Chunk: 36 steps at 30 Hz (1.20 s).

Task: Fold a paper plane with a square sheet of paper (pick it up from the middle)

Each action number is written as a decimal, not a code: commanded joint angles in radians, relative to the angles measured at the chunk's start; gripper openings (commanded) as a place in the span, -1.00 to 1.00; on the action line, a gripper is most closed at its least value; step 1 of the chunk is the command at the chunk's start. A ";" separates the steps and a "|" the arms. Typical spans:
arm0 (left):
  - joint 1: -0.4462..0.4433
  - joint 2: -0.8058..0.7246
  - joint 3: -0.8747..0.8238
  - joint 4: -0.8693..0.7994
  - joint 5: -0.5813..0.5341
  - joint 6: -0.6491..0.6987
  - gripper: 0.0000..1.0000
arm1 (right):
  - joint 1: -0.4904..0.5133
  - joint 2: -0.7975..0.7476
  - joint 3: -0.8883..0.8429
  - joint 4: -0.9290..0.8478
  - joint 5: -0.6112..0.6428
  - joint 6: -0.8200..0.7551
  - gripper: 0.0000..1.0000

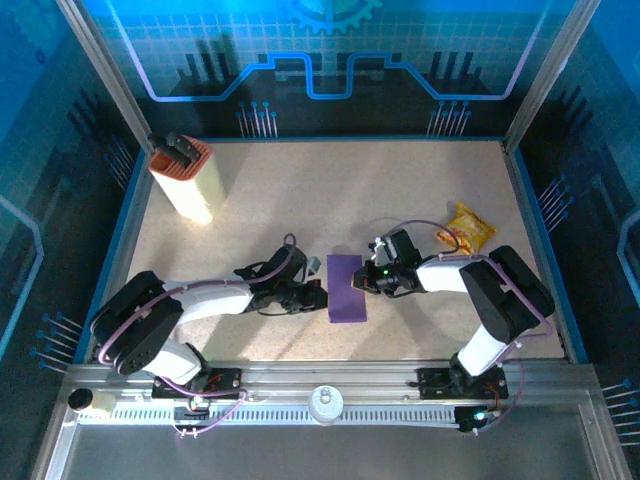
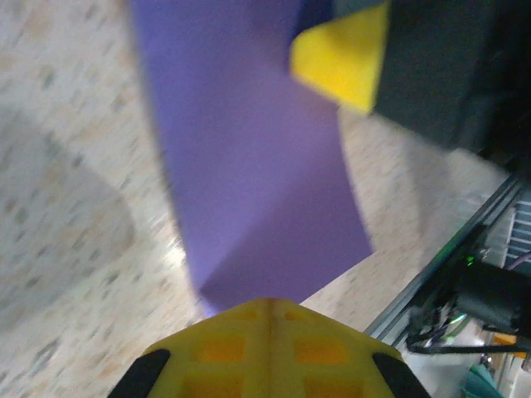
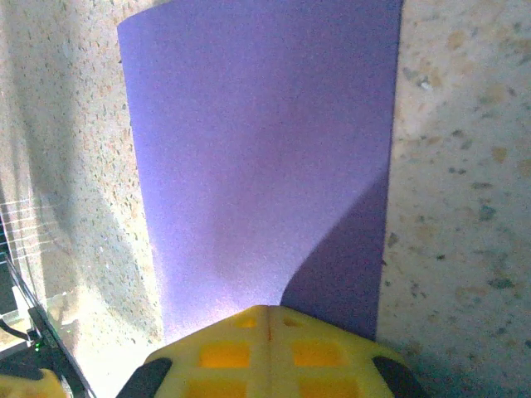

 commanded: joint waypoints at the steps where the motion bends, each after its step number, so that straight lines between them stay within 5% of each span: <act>1: 0.015 0.087 0.075 0.025 0.020 -0.017 -1.00 | 0.014 0.059 -0.048 -0.201 0.124 -0.006 -0.87; 10: 0.057 0.261 0.181 -0.005 0.043 0.083 -1.00 | 0.017 0.067 -0.046 -0.198 0.122 -0.009 -0.87; 22: 0.055 0.162 -0.024 -0.136 0.003 0.234 -1.00 | 0.017 0.071 -0.070 -0.175 0.127 0.001 -0.87; 29: 0.037 0.004 0.029 -0.160 0.009 0.138 -1.00 | 0.017 0.066 -0.072 -0.177 0.130 0.004 -0.87; 36: 0.034 0.125 0.101 0.028 0.084 0.016 -1.00 | 0.020 0.060 -0.068 -0.184 0.135 0.006 -0.87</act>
